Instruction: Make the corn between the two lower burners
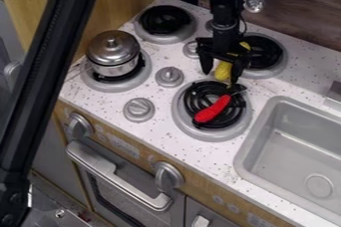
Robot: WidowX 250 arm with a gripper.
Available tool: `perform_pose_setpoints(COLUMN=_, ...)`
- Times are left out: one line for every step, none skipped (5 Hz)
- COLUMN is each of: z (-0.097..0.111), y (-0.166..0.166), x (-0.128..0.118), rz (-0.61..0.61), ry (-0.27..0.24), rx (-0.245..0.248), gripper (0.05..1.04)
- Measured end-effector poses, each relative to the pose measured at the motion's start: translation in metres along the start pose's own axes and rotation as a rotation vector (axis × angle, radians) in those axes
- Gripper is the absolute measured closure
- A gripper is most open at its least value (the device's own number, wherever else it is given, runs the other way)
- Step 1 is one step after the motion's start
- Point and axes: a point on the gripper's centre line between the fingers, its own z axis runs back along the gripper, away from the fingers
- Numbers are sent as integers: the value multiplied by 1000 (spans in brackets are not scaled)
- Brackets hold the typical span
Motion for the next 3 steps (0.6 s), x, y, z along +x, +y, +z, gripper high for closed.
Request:
perform_pose_setpoints(z=-1, y=-2, x=-1, rz=4, ry=3, rx=-4, gripper=389)
perform_pose_setpoints(z=-1, y=-4, x=-3, rz=-1, ry=2, rx=-11, gripper=491)
perform_pose_setpoints(z=11, y=-2, x=-9, rz=-17, ry=-11, rx=-16, gripper=491)
